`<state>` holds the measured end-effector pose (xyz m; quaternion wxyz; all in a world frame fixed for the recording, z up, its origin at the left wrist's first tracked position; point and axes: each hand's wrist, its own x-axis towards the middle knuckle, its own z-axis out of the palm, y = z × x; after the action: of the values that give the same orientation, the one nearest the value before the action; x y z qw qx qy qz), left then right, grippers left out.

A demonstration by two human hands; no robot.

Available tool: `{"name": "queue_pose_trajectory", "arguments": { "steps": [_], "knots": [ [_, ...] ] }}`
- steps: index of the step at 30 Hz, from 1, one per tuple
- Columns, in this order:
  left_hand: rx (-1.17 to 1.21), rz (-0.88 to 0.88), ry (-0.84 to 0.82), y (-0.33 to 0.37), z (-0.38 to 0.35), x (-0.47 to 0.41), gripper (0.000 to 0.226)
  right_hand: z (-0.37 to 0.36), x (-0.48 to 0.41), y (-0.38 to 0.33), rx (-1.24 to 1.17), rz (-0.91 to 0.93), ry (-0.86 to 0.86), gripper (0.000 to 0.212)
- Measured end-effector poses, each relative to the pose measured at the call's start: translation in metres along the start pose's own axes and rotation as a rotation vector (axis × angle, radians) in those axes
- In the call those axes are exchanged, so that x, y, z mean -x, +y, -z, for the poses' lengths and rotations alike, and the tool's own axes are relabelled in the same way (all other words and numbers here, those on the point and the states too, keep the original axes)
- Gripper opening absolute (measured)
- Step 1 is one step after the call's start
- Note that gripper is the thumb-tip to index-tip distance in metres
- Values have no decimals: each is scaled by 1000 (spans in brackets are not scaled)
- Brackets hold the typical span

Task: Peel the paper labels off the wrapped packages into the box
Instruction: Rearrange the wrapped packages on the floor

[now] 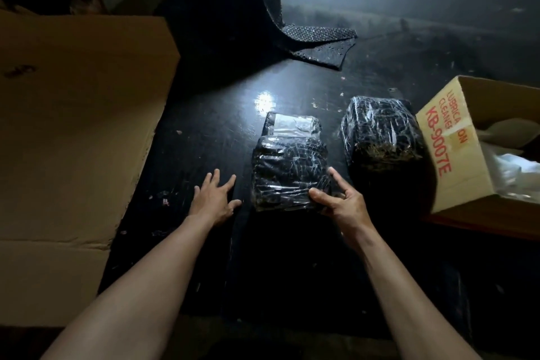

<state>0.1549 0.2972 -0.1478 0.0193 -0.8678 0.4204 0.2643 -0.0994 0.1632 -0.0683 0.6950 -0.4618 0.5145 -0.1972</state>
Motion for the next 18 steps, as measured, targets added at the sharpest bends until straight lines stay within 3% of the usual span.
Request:
{"name": "queue_pose_trajectory", "arguments": {
  "steps": [10, 18],
  "knots": [
    [17, -8, 3, -5, -4, -2, 77, 18, 60, 110, 219, -80, 18, 84],
    [2, -9, 3, -4, -6, 0, 76, 20, 73, 81, 521, -62, -21, 89]
  ]
}}
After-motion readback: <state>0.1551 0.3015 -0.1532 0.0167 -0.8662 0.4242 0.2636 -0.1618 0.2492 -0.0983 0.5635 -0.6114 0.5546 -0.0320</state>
